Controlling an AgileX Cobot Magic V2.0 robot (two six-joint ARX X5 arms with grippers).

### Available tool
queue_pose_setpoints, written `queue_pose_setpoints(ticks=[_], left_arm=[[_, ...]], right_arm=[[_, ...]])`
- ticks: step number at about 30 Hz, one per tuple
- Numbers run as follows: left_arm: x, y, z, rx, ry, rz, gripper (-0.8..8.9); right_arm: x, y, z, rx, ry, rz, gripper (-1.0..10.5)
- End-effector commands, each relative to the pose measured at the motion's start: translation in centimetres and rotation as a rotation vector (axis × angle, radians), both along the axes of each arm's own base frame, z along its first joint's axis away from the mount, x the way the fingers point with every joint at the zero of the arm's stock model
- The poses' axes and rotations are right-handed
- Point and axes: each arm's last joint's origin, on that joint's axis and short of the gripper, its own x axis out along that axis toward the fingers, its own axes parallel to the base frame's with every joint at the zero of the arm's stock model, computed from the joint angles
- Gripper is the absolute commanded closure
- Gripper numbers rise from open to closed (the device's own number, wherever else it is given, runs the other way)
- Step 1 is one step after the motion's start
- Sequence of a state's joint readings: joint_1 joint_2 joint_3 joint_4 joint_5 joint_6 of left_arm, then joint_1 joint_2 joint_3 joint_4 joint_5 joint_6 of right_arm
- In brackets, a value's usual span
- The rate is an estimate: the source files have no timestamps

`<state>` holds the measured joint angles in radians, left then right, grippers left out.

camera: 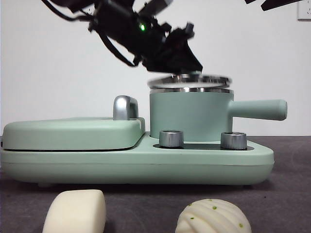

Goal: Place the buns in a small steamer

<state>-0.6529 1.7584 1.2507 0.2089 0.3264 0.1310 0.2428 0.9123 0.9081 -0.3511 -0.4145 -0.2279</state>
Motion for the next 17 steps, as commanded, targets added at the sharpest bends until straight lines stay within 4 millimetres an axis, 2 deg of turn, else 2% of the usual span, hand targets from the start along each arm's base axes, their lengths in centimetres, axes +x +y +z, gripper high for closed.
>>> queue_pose_setpoints(ticks=[1,7,17], left_arm=[[-0.5,0.2,3.7,-0.082,-0.099,-0.005,7.98],[-1.9,2.0,6.7,-0.093,-0.089,0.015,7.98],[-5.5,7.1,10.2,0.007,0.015,0.164,7.97]], right_arm=[[0.1,0.1,0.5,0.01,-0.009,-0.004,6.5],[0.1,0.1,0.5,0.01,-0.009,-0.004,6.5],[-0.2,0.8,0.2,0.002,0.018,0.046,6.5]])
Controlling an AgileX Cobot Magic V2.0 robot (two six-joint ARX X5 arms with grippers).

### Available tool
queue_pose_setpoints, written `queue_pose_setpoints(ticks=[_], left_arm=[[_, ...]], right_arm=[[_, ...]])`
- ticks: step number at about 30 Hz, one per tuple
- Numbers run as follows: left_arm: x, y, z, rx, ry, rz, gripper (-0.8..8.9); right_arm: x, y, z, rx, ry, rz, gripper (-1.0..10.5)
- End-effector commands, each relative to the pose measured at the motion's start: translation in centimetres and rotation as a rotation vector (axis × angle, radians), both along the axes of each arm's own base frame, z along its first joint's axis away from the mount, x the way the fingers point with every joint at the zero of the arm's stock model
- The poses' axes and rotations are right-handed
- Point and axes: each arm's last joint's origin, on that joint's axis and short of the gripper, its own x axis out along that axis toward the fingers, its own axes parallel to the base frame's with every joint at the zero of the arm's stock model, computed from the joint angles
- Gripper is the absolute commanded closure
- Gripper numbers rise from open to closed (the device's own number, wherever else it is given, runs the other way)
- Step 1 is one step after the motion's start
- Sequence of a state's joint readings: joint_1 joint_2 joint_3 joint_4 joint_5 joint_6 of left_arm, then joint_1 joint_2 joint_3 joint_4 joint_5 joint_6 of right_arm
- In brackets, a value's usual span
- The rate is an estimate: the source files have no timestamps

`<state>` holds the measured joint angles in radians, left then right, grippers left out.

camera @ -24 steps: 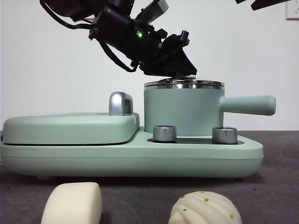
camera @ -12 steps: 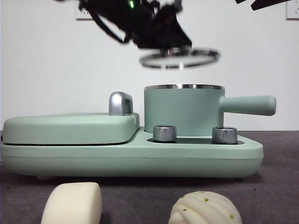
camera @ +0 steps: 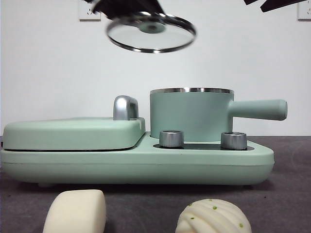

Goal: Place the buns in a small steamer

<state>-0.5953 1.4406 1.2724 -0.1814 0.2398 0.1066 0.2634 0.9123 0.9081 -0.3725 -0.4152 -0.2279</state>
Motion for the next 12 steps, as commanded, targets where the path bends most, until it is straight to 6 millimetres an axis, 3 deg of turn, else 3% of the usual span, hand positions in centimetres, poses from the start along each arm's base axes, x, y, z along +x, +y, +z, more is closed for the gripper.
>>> queue_pose_setpoints(ticks=[1,12], left_arm=[[-1.0,1.2,2.2,-0.02,-0.022,0.027,7.97],[-3.5,7.1,2.2,0.138,0.046,0.216,7.96]], right_arm=[[-0.2,0.7,0.4,0.004,0.0,0.041,6.5],[-2.5,6.6,-0.9,-0.127,-0.005,0.357,6.1]])
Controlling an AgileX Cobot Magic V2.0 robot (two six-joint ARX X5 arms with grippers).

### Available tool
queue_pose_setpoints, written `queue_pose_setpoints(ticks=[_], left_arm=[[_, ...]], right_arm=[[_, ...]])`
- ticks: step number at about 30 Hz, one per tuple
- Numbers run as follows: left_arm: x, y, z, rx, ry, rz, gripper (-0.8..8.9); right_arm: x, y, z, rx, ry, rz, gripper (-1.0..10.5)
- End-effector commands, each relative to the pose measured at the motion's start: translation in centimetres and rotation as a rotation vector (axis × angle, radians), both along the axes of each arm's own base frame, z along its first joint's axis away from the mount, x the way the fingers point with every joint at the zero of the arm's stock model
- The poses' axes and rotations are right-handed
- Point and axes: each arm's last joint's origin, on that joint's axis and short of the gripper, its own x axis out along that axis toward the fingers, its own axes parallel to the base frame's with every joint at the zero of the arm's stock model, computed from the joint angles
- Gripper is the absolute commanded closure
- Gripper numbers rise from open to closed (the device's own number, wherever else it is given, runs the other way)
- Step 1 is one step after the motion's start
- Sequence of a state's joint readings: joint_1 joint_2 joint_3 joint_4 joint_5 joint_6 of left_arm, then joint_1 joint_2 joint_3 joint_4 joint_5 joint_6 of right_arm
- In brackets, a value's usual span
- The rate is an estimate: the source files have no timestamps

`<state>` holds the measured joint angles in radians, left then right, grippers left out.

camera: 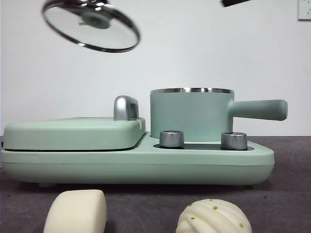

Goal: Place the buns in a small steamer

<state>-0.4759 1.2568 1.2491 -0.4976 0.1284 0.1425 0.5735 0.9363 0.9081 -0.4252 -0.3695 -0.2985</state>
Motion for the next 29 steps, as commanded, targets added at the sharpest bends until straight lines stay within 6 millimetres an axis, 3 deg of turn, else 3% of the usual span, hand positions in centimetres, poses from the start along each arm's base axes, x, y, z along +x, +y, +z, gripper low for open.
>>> queue_pose_setpoints(ticks=[1,12,21,29], left_arm=[[-0.7,1.3,0.6,0.001,-0.041,0.022,7.96],[-2.3,6.0,0.6,0.0,-0.083,0.177,7.97],[-2.2,7.0,0.8,0.012,-0.108,0.212,7.97],[-2.1,7.0,0.9,0.007,-0.124,0.211,7.97]], right_arm=[[-0.3,1.8,-0.2,-0.041,-0.015,0.092,6.1],[-1.9,9.2,-4.9,-0.204,0.12,0.39,5.8],[-2.9,14.1,-10.3,-0.393,0.19,0.466,5.6],[-3.1,16.5,-14.1,-0.479,0.214,0.48,5.1]])
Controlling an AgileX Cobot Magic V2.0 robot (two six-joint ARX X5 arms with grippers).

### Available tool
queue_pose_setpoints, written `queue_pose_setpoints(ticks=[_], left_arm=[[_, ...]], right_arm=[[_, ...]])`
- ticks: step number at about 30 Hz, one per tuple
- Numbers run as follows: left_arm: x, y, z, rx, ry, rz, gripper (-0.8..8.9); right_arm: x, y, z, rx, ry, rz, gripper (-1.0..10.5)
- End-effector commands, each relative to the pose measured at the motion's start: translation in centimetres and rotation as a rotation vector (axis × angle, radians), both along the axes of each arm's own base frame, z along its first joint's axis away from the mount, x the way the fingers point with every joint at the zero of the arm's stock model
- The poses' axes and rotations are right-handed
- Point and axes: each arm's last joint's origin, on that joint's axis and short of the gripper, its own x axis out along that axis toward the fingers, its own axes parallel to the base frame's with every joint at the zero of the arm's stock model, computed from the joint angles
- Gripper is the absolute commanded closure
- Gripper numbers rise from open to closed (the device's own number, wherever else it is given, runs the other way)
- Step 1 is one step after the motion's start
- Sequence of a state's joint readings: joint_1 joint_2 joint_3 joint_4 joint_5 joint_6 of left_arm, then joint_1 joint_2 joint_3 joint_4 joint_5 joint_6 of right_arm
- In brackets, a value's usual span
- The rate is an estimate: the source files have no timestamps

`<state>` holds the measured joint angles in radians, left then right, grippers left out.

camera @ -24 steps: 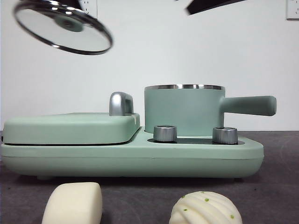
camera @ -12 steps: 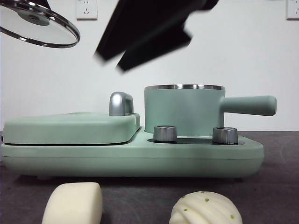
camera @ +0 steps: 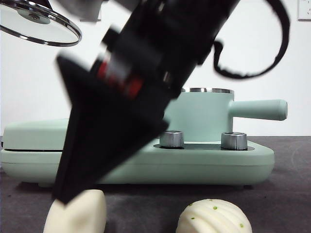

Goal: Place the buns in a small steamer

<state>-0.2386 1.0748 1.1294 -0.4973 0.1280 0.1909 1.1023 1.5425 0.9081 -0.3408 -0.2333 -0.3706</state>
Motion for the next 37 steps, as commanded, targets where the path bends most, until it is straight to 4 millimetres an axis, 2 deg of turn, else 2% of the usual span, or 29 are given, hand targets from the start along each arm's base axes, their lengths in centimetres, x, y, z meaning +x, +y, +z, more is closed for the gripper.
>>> queue_pose_setpoints(ticks=[1,7,11,18,22,28,37], left_arm=[[0.0,0.0,0.8,-0.004,-0.045,-0.005,7.97],[0.0,0.0,0.8,-0.003,-0.045,-0.005,7.97],[0.0,0.0,0.8,-0.003,-0.045,-0.004,7.97],[0.0,0.0,0.8,-0.003,-0.045,-0.005,7.97],[0.0,0.0,0.8,-0.003,-0.045,-0.005,7.97],[0.0,0.0,0.8,-0.003,-0.045,-0.005,7.97],[0.0,0.0,0.8,-0.004,-0.044,-0.004,7.97]], right_arm=[[-0.2,1.1,-0.7,-0.008,-0.008,0.027,5.1],[-0.3,1.7,-2.2,-0.04,0.012,0.032,5.3],[-0.3,1.8,-2.7,-0.057,0.034,0.011,6.2],[-0.1,1.7,-2.7,-0.069,0.043,-0.089,6.3],[-0.1,1.5,-1.7,-0.05,0.073,-0.145,6.3],[-0.1,0.4,2.4,-0.004,0.129,-0.258,6.3],[1.3,-3.9,11.5,-0.029,0.17,-0.539,6.3]])
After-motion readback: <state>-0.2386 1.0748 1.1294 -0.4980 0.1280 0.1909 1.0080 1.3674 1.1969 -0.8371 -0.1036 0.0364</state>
